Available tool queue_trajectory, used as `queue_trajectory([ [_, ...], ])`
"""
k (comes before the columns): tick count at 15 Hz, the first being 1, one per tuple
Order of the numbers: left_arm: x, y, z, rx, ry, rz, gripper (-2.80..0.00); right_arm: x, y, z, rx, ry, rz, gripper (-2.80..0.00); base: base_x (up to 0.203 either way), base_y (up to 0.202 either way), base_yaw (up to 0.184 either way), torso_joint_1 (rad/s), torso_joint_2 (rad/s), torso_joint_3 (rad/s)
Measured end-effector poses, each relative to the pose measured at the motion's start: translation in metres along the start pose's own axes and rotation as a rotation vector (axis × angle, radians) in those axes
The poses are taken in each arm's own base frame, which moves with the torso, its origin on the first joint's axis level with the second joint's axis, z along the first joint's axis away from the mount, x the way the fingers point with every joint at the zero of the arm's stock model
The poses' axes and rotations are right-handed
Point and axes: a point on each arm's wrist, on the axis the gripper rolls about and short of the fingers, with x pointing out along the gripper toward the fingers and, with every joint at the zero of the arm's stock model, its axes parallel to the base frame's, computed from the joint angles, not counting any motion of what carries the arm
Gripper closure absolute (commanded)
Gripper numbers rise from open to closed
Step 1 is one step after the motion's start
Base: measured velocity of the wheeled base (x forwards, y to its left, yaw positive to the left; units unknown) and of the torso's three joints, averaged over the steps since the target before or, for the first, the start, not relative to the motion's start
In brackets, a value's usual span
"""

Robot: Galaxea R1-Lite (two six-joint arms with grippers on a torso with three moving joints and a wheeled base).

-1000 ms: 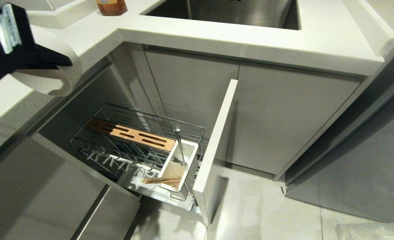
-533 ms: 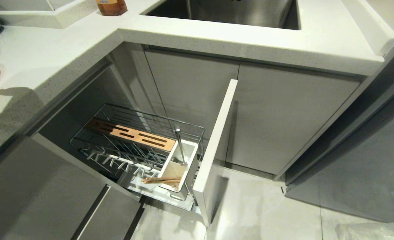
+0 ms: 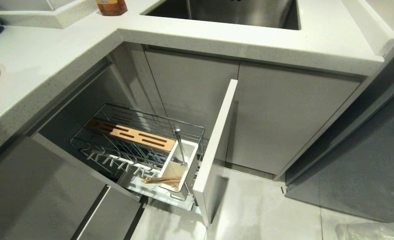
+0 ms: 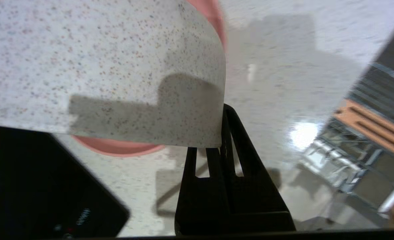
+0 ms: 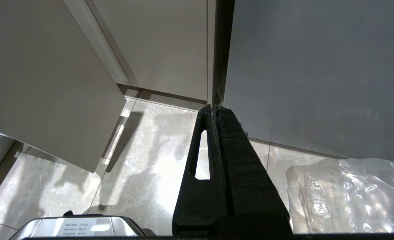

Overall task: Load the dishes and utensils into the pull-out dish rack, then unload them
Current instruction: Take the bowl out of the cupboard

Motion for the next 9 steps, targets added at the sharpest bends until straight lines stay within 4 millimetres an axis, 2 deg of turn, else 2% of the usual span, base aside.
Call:
queue_trajectory([
  [9,0.05,0.021,-0.002,0.123,0.14,0.145,0.0,0.0,0.0,0.0,0.0,-0.001,0.0,0.0,0.0,0.0,0.0,0.0,0.0,0.0],
])
